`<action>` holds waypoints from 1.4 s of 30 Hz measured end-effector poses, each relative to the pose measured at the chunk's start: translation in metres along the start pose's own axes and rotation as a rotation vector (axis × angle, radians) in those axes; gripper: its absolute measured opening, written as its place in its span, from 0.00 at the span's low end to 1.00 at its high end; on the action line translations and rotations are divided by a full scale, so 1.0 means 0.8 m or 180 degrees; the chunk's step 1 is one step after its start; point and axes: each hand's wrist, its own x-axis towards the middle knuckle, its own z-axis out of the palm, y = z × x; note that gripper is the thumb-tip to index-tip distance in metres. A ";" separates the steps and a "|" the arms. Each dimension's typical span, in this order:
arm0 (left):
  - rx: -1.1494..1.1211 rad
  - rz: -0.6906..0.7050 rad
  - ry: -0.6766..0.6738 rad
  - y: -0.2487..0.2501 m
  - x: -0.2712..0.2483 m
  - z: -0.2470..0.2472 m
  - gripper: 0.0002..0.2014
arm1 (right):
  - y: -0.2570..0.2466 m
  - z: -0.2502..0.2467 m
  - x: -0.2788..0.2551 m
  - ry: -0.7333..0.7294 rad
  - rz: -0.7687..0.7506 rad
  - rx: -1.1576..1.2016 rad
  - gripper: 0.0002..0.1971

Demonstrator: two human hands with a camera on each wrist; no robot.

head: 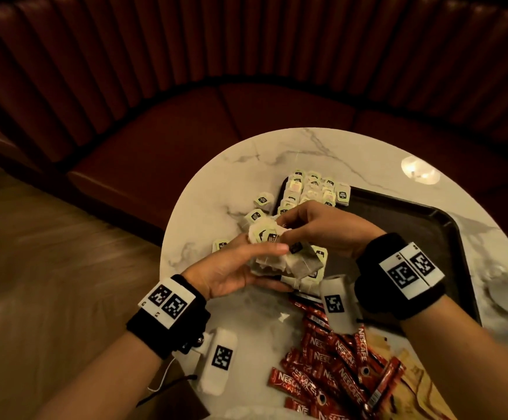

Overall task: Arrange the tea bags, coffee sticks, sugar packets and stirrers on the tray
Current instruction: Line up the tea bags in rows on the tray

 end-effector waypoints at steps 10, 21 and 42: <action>-0.0200 0.0675 0.0762 -0.007 0.008 0.007 0.15 | 0.019 0.007 -0.007 0.1038 -0.0722 0.1598 0.20; -0.0274 0.0991 0.0858 0.000 0.010 0.011 0.16 | 0.055 0.019 -0.038 0.1002 -0.0682 0.1413 0.20; -0.0502 0.1145 0.1051 -0.010 0.022 0.006 0.19 | 0.074 0.029 -0.034 0.1399 -0.0668 0.2940 0.14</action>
